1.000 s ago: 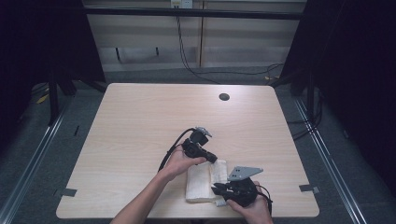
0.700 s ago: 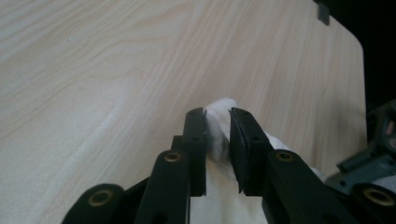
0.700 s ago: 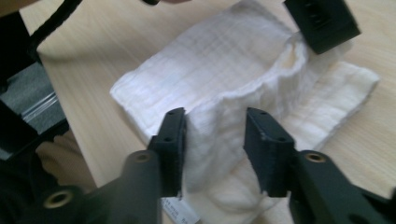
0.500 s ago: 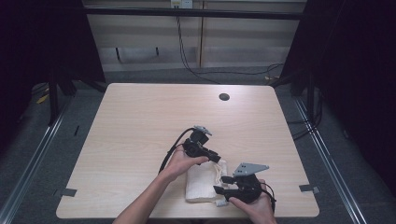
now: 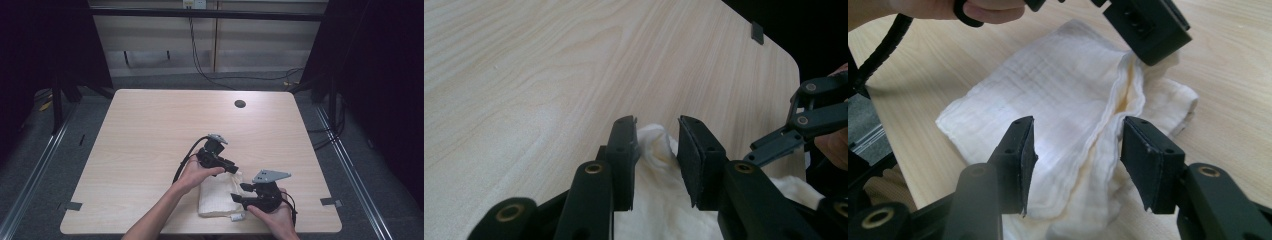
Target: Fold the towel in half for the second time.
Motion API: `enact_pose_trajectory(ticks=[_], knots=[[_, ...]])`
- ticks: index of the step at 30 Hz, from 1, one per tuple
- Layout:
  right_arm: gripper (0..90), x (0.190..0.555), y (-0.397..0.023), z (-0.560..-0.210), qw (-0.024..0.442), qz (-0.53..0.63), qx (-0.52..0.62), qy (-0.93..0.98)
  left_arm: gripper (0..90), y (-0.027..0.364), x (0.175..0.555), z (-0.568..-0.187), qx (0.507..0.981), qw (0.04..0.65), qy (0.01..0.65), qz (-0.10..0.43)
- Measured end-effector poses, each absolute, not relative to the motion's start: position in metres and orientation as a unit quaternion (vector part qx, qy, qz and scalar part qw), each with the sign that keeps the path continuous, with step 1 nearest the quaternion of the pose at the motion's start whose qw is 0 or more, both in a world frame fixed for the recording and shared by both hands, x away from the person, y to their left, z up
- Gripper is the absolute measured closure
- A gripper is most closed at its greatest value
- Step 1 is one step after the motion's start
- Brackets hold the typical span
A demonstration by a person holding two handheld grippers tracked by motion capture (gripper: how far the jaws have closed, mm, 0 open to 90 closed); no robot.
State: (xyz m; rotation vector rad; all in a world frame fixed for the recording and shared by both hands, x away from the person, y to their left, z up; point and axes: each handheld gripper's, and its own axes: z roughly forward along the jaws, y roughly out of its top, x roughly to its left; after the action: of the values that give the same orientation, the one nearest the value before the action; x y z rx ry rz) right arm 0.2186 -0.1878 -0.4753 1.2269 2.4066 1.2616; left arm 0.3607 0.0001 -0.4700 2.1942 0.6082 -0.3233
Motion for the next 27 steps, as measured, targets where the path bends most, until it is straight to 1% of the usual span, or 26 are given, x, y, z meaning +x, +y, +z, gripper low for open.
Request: enact_pose_trajectory(ticks=[5,6,7,8,9,12,16,20,23,27], knots=[[48.0,0.220,-0.190,-0.475,0.089,0.419,0.412,0.804,60.7,0.002,0.361,-0.468,0.867,0.417,0.243,-0.123],[48.0,0.221,-0.191,-0.474,0.091,0.418,0.413,0.804,60.7,0.003,0.361,-0.467,0.867,0.417,0.246,-0.120],[47.8,0.221,-0.193,-0.474,0.096,0.418,0.412,0.804,58.3,0.003,0.361,-0.466,0.863,0.422,0.251,-0.119],[47.1,0.223,-0.195,-0.473,0.098,0.418,0.416,0.802,52.9,0.005,0.361,-0.464,0.865,0.420,0.250,-0.110],[47.1,0.223,-0.195,-0.473,0.098,0.418,0.416,0.802,50.0,0.005,0.361,-0.464,0.865,0.420,0.250,-0.110],[46.0,0.227,-0.200,-0.471,0.103,0.420,0.420,0.798,45.5,0.009,0.362,-0.461,0.864,0.425,0.251,-0.105],[45.1,0.230,-0.205,-0.470,0.107,0.426,0.426,0.791,42.1,0.018,0.361,-0.455,0.861,0.431,0.255,-0.093],[44.8,0.233,-0.218,-0.464,0.122,0.436,0.436,0.778,40.3,0.033,0.361,-0.446,0.860,0.435,0.255,-0.073],[45.8,0.234,-0.225,-0.463,0.124,0.441,0.442,0.771,40.3,0.039,0.360,-0.443,0.857,0.442,0.258,-0.067],[49.4,0.233,-0.238,-0.458,0.137,0.442,0.441,0.769,40.3,0.059,0.353,-0.436,0.860,0.441,0.254,-0.034]])
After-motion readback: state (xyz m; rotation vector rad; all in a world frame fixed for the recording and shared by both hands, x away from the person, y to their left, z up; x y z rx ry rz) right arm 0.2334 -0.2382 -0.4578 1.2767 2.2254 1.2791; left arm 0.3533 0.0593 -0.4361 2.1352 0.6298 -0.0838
